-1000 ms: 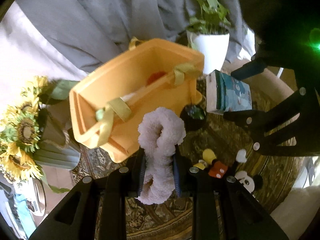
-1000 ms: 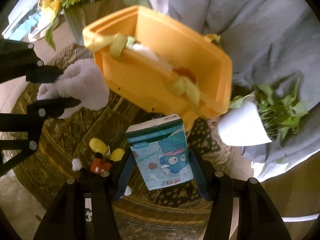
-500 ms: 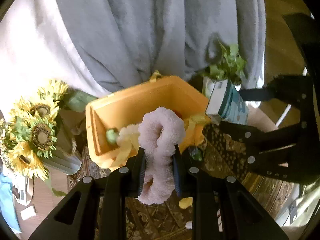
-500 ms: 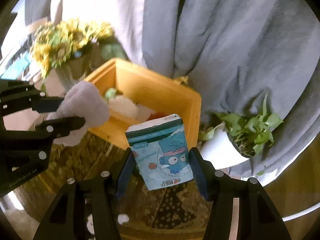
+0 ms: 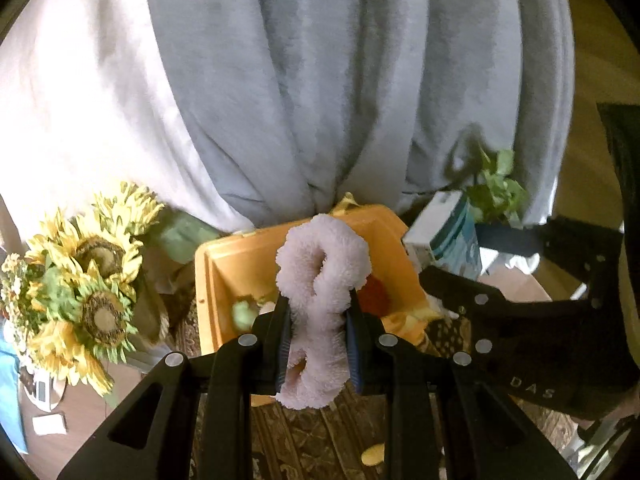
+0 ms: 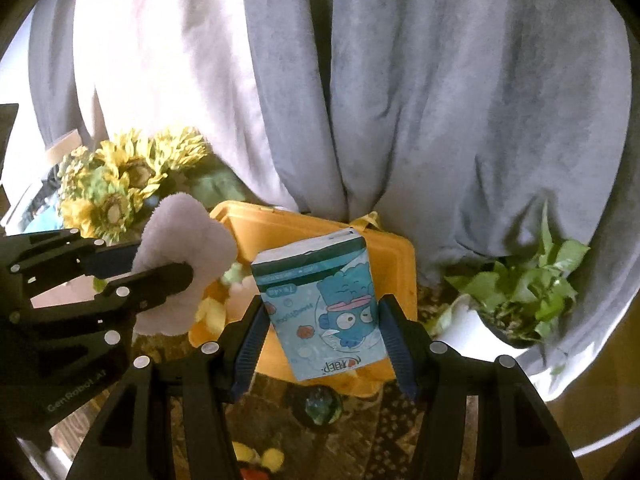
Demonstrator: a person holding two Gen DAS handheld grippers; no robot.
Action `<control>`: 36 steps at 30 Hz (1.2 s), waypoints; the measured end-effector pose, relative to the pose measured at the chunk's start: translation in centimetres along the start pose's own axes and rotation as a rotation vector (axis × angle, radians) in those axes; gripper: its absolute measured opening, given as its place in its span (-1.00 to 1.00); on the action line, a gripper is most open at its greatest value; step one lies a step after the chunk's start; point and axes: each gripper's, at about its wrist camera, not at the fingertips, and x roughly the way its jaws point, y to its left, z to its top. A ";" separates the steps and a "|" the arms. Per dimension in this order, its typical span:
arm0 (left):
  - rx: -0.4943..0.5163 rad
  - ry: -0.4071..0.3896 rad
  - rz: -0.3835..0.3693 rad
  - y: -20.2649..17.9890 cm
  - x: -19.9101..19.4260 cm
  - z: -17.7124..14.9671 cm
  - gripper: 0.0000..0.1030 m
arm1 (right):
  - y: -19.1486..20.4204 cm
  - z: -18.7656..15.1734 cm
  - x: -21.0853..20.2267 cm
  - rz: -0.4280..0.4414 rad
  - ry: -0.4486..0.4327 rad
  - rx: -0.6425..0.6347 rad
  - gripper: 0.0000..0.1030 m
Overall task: Organize soft objects
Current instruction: 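Carry the ring and box over the orange crate and open both tools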
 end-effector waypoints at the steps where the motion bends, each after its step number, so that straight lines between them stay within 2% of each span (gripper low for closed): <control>1: -0.006 0.000 0.001 0.2 0.4 0.4 -0.52 | -0.1 0.2 0.3 0.006 0.004 0.003 0.11; 9: -0.013 0.033 0.030 1.1 3.7 2.1 -0.52 | -1.2 1.7 4.0 -0.004 0.046 0.023 0.11; 18: -0.062 0.123 0.020 2.6 8.2 2.9 -0.52 | -1.9 2.9 7.9 0.012 0.102 0.033 0.11; 24: -0.071 0.222 -0.003 3.4 11.8 3.0 -0.52 | -2.8 3.1 11.2 0.065 0.202 0.070 0.11; 28: -0.080 0.284 -0.011 3.5 14.2 2.7 -0.52 | -3.4 2.9 14.1 0.096 0.298 0.101 0.11; 34: -0.084 0.345 -0.007 4.1 17.1 2.7 -0.48 | -4.1 2.3 17.4 0.123 0.391 0.152 0.12; 36: -0.081 0.350 0.002 4.2 17.7 2.6 -0.29 | -4.3 2.1 18.3 0.133 0.414 0.162 0.13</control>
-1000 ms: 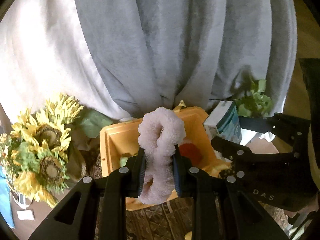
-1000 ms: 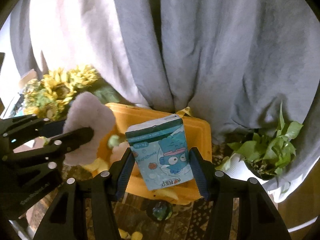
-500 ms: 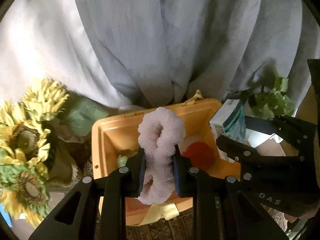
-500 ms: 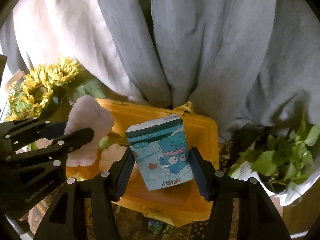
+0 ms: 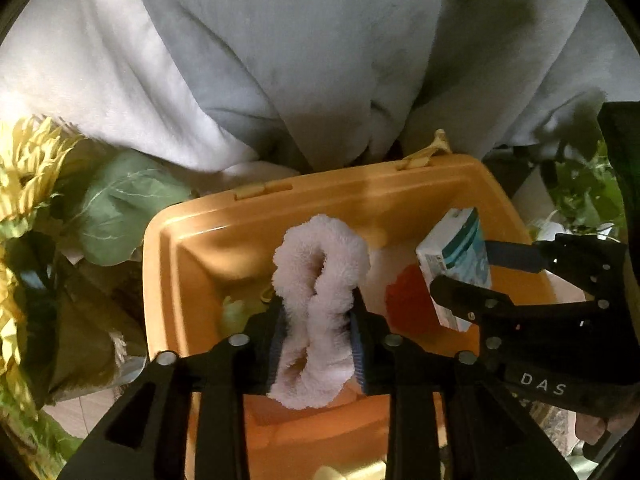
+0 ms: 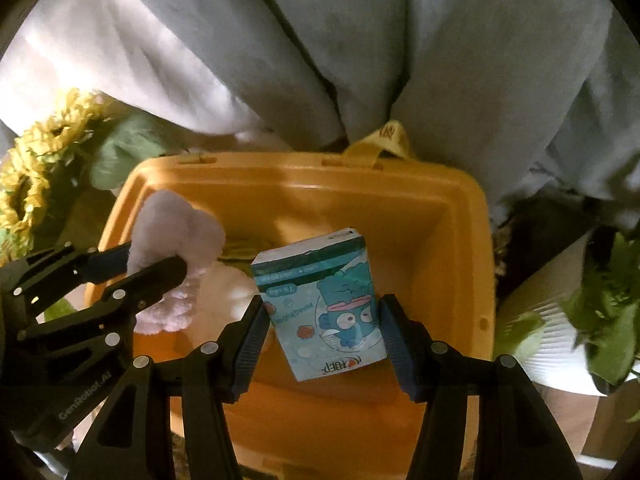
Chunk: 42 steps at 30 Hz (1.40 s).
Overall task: Organize soft objects
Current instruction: 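Carry the ring and box over the orange crate and open both tools, then move both open tools back from the crate to the Mickey plush and green ball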
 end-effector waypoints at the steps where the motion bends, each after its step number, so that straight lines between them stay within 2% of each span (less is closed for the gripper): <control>1: 0.002 0.004 -0.003 0.0 0.2 0.0 -0.19 | -0.1 0.0 0.3 0.001 0.004 -0.005 0.15; 3: 0.007 0.005 0.012 0.0 0.4 -0.1 0.07 | 0.0 0.0 0.7 -0.042 0.009 -0.028 0.20; 5: 0.017 -0.003 0.037 -0.1 0.4 -0.2 0.14 | 0.0 -0.1 0.7 -0.089 -0.008 -0.038 0.27; 8: 0.010 -0.012 0.049 -0.1 0.1 -0.5 0.24 | -0.3 -0.1 0.1 -0.085 -0.024 -0.023 0.27; 17: -0.016 -0.117 0.072 -0.6 -4.1 -1.7 0.37 | -0.7 -1.4 -4.2 -0.077 -0.149 0.011 0.27; 28: -0.015 -0.218 0.109 -2.2 -10.0 -5.4 0.55 | 2.1 -5.1 -9.8 -0.079 -0.282 -0.049 0.27; 42: -0.046 -0.247 0.117 -4.3 -13.8 -10.9 0.61 | 3.2 -10.6 -13.3 -0.091 -0.322 -0.092 0.27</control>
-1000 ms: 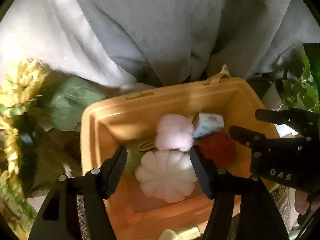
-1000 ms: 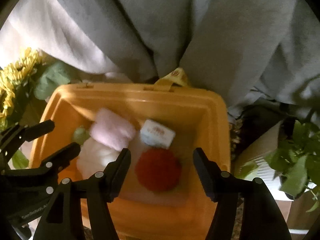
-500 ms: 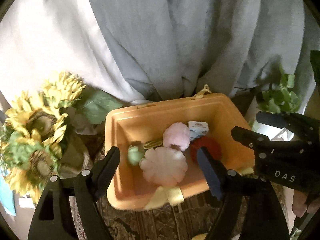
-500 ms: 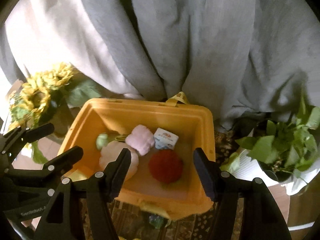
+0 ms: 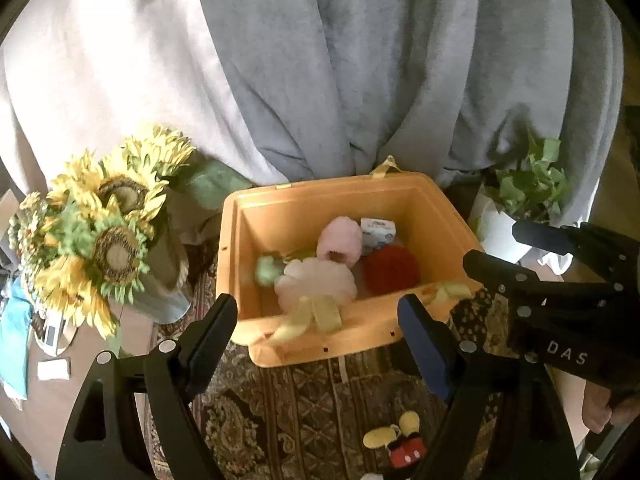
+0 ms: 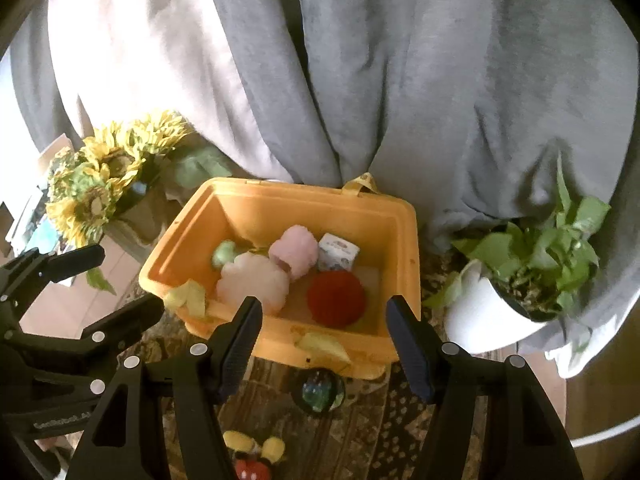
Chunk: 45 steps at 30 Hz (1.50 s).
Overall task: Organize soft objects
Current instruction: 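Move both open tools back from the crate to the Mickey plush and green ball, then grasp the Mickey plush with the left tool while the right tool grasps the green-and-black ball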
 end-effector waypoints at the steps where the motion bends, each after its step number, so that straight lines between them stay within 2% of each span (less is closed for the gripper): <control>1: 0.004 -0.004 0.005 -0.2 -0.4 -0.4 0.61 | 0.0 -0.3 -0.3 -0.006 -0.002 0.004 0.27; 7: 0.035 -0.017 -0.011 -1.4 -1.8 -2.5 0.61 | 0.2 -2.6 -1.9 -0.024 -0.012 0.009 0.27; 12: 0.015 0.014 -0.012 -2.9 -2.1 -4.4 0.61 | 0.1 -4.2 -3.0 -0.032 -0.020 -0.013 0.27; 22: -0.077 0.088 0.026 -5.7 -2.3 -8.5 0.60 | -1.5 -7.2 -3.2 0.054 -0.010 -0.104 0.27; 30: -0.093 0.168 0.053 -7.8 -1.2 -11.8 0.60 | -2.2 -10.4 -2.1 0.132 0.020 -0.129 0.27; 36: -0.118 0.237 0.053 -8.6 0.8 -13.7 0.59 | -2.9 -11.9 -0.3 0.156 0.028 -0.165 0.27; 41: -0.148 0.281 0.076 -8.7 2.7 -14.3 0.57 | -3.5 -12.3 1.7 0.195 0.048 -0.155 0.27; 45: -0.184 0.320 0.066 -8.7 4.4 -14.4 0.54 | -3.8 -12.1 3.6 0.224 0.059 -0.141 0.27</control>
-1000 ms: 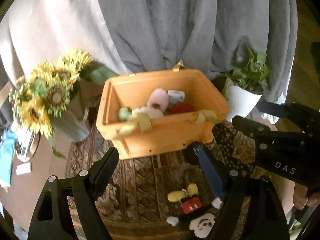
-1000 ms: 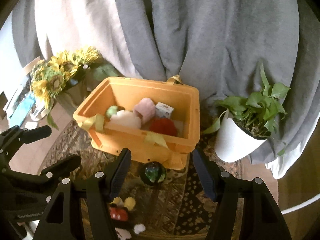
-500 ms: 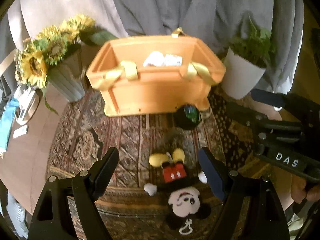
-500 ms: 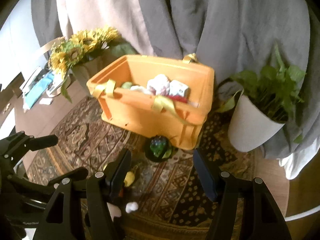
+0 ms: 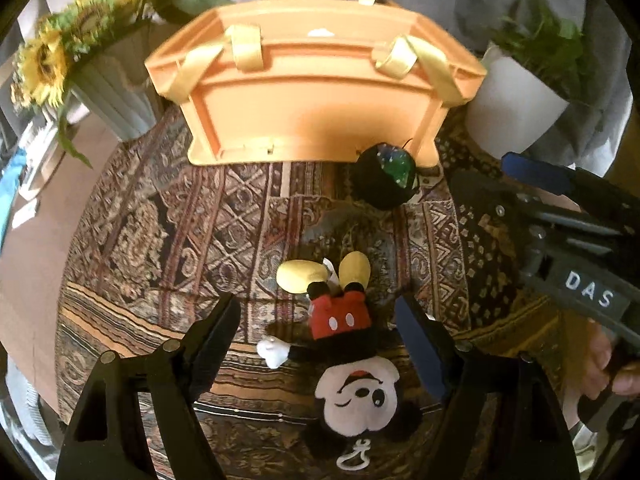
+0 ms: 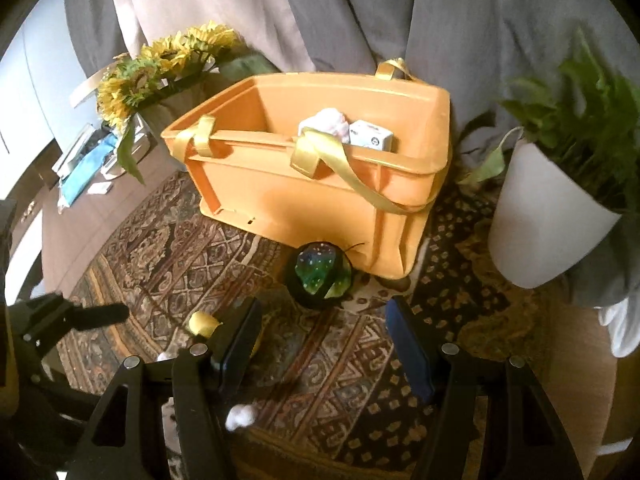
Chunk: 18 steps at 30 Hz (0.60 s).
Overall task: Organize soft objects
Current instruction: 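Grasp the Mickey plush with the left tool while the right tool grasps the green-and-black ball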
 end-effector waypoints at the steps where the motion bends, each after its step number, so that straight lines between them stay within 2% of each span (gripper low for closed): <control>1: -0.008 0.012 -0.004 0.0 0.4 0.1 0.54 | -0.3 0.1 0.6 0.012 0.002 0.008 0.27; 8: -0.026 0.072 -0.010 -0.5 2.4 0.8 0.52 | -1.5 0.2 3.9 0.068 0.028 0.042 0.27; 18: -0.022 0.151 0.004 -1.3 5.3 0.8 0.47 | -1.8 0.0 7.2 0.092 0.048 0.049 0.27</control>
